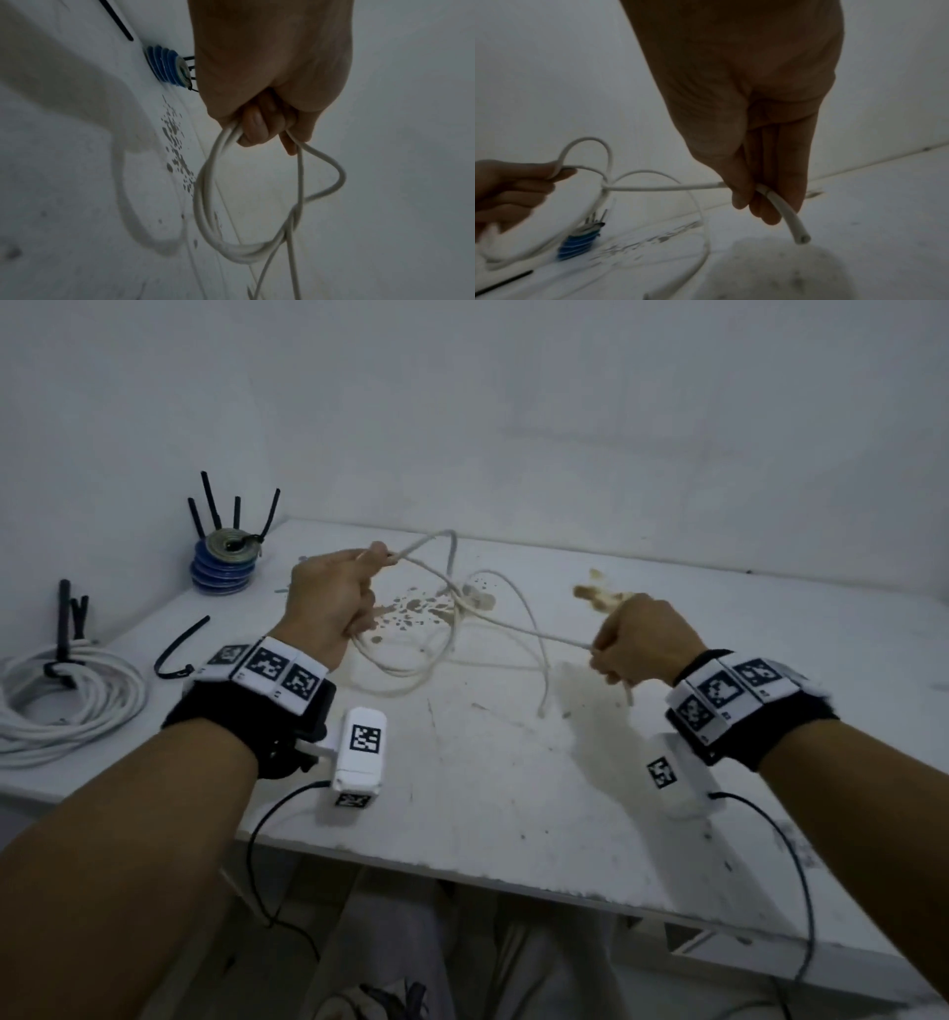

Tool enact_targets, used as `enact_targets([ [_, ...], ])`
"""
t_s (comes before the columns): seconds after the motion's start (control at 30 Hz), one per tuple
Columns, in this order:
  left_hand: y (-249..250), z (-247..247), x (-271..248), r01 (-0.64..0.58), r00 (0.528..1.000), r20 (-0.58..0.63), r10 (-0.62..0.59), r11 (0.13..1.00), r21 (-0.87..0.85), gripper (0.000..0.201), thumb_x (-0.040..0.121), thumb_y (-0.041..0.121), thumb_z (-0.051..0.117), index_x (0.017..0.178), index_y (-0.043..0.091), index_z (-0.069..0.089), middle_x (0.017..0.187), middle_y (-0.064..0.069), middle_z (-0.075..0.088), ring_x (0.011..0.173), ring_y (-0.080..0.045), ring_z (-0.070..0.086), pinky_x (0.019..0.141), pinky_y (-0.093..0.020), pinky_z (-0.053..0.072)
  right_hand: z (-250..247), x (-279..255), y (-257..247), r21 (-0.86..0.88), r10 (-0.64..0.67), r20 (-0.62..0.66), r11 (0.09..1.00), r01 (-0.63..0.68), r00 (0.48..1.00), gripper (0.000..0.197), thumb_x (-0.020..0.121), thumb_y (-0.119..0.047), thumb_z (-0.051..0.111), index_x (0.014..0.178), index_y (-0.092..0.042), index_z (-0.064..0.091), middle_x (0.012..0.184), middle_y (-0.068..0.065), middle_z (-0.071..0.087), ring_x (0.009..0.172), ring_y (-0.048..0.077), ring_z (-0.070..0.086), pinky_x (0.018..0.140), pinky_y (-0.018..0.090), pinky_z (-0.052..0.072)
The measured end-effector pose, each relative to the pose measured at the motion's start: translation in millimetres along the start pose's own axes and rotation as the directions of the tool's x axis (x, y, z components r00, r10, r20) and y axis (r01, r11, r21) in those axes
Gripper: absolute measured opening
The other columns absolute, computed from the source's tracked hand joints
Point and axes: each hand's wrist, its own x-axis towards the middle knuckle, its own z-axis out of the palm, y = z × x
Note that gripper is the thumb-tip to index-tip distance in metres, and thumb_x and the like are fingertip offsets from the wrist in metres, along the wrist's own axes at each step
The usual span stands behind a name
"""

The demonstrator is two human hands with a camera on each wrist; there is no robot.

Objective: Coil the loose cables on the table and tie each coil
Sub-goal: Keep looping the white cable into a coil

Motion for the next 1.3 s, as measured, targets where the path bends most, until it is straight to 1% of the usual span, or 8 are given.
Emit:
enact_targets([
  [0.13, 0.4, 7.1, -6.8, 0.12, 0.968, 0.208, -0.142, 0.986, 0.117, 0.024, 0.095, 0.032, 0.059, 0.083, 0.012, 0.064, 0.051, 0.003, 0.041, 0.044, -0.014, 0.041, 0.047, -0.024, 0.03, -3.9, 2.1, 11.7, 0.0, 0.039, -0.147, 0.999, -0.04, 0.988, 0.003, 0.082, -0.012, 0.074, 0.081, -0.009, 0.075, 0.073, 0.006, 0.073, 0.072, 0.022, 0.072, 0.072, 0.035, 0.061],
  [0.23, -0.4, 20.4, -11.3, 0.121, 0.941, 0.274, -0.2, 0.952, 0.282, 0.038, 0.087, 0.05, 0.067, 0.083, 0.012, 0.065, 0.059, 0.0, 0.054, 0.047, -0.016, 0.05, 0.047, -0.024, 0.037, 0.1, 3.3, 1.2, 0.004, -0.04, -0.223, 0.999, 0.042, 0.974, 0.003, 0.083, -0.012, 0.073, 0.085, -0.009, 0.074, 0.091, -0.012, 0.063, 0.082, 0.015, 0.063, 0.075, 0.027, 0.052],
  [0.4, -3.1, 35.6, -19.0, -0.001, 0.96, 0.257, -0.114, 0.913, 0.408, 0.033, 0.092, 0.035, 0.068, 0.088, 0.002, 0.069, 0.053, 0.003, 0.033, 0.041, -0.011, 0.026, 0.04, -0.018, 0.023, 13.4, 4.6, -14.2, -0.275, -0.09, 0.002, 0.957, 0.087, 0.996, 0.035, 0.084, -0.028, 0.074, 0.112, -0.009, 0.066, 0.107, 0.006, 0.068, 0.102, 0.025, 0.064, 0.082, 0.035, 0.054],
  [0.57, -2.0, 41.3, -29.5, 0.036, 0.918, 0.366, -0.154, 0.95, 0.31, 0.037, 0.102, 0.039, 0.049, 0.092, 0.007, 0.065, 0.048, 0.008, 0.026, 0.038, -0.007, 0.02, 0.04, -0.018, 0.016, 42.2, -6.6, -44.6, -0.172, -0.284, 0.109, 0.938, 0.3, 0.952, 0.06, 0.096, -0.042, 0.058, 0.147, -0.014, 0.041, 0.142, 0.006, 0.054, 0.126, 0.026, 0.053, 0.103, 0.039, 0.045],
  [0.73, -2.5, 36.3, -32.3, 0.032, 0.895, 0.425, -0.137, 0.969, 0.245, 0.036, 0.101, 0.036, 0.051, 0.097, 0.003, 0.065, 0.05, 0.008, 0.024, 0.04, -0.008, 0.019, 0.039, -0.02, 0.016, 57.5, 1.7, -56.1, -0.01, -0.302, 0.086, 0.953, 0.303, 0.95, 0.021, 0.096, -0.019, 0.056, 0.114, -0.014, 0.066, 0.111, 0.009, 0.069, 0.098, 0.027, 0.065, 0.087, 0.039, 0.054],
  [0.97, -6.9, 9.2, -19.8, -0.015, 0.962, 0.259, -0.088, 0.929, 0.37, 0.023, 0.09, 0.027, 0.071, 0.082, 0.005, 0.073, 0.047, 0.005, 0.034, 0.046, -0.014, 0.024, 0.042, -0.021, 0.022, 30.4, 15.9, -11.9, -0.201, -0.114, -0.112, 0.976, 0.09, 0.987, 0.021, 0.094, -0.014, 0.057, 0.109, -0.01, 0.071, 0.104, 0.011, 0.07, 0.08, 0.026, 0.063, 0.069, 0.031, 0.052],
  [1.13, -10.1, 16.9, -19.4, -0.052, 0.961, 0.263, -0.092, 0.869, 0.492, 0.022, 0.092, 0.028, 0.069, 0.085, 0.009, 0.077, 0.049, 0.002, 0.046, 0.046, -0.016, 0.04, 0.046, -0.023, 0.03, 24.9, 7.3, -18.3, -0.139, -0.259, -0.129, 0.96, 0.241, 0.957, 0.019, 0.096, -0.013, 0.057, 0.094, -0.014, 0.076, 0.089, 0.009, 0.072, 0.075, 0.025, 0.064, 0.066, 0.033, 0.053],
  [1.3, -9.7, 19.8, -23.6, -0.255, 0.944, 0.33, -0.006, 0.622, 0.74, 0.015, 0.085, 0.04, 0.074, 0.081, 0.026, 0.073, 0.069, 0.005, 0.071, 0.062, -0.014, 0.068, 0.059, -0.026, 0.049, 18.3, 4.6, -26.5, -0.033, -0.381, -0.163, 0.924, 0.38, 0.91, 0.021, 0.097, -0.014, 0.057, 0.089, -0.006, 0.074, 0.083, 0.003, 0.074, 0.077, 0.019, 0.068, 0.07, 0.032, 0.055],
])
